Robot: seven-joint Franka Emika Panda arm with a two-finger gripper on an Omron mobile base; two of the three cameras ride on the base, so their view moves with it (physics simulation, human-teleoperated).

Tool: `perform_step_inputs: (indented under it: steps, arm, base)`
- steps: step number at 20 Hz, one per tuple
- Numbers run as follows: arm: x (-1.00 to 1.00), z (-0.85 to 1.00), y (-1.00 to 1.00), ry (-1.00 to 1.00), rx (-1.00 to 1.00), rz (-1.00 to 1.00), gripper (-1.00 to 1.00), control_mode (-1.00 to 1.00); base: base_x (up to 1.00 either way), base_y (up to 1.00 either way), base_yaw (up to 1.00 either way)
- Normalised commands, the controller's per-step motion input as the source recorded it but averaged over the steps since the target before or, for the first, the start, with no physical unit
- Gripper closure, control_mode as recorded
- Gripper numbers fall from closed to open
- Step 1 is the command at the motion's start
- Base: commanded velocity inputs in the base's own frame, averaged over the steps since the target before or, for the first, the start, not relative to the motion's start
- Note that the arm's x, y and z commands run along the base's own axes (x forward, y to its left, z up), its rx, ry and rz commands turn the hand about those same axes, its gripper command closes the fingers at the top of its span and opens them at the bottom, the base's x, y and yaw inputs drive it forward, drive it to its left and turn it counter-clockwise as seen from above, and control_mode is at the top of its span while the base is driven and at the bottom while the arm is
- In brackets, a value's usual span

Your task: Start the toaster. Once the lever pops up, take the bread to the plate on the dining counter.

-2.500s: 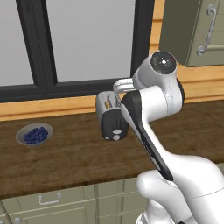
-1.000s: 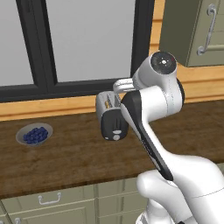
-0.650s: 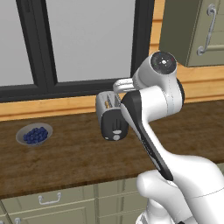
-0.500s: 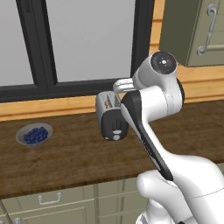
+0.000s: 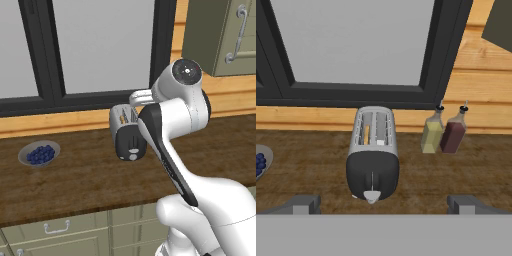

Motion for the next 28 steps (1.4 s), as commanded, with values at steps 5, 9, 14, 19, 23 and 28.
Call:
perform_step_inputs:
  steps: [5,9,14,19,23,28]
  arm:
    - [0.0,0.0,0.0,0.0,0.0,0.0,-1.0,-1.0]
    - [0.0,0.0,0.0,0.0,0.0,0.0,-1.0,-1.0]
    - [0.0,0.0,0.0,0.0,0.0,0.0,-1.0,-1.0]
    - [0.0,0.0,0.0,0.0,0.0,0.0,-1.0,-1.0]
    - [0.0,0.0,0.0,0.0,0.0,0.0,-1.0,-1.0]
    - [0.0,0.0,0.0,0.0,0.0,0.0,-1.0,-1.0]
  base:
    - [0.0,0.0,0.0]
    - [0.0,0.0,0.0]
    - [0.0,0.0,0.0]
    - [0.0,0.0,0.0]
    - [0.0,0.0,0.0]
    - [0.0,0.0,0.0]
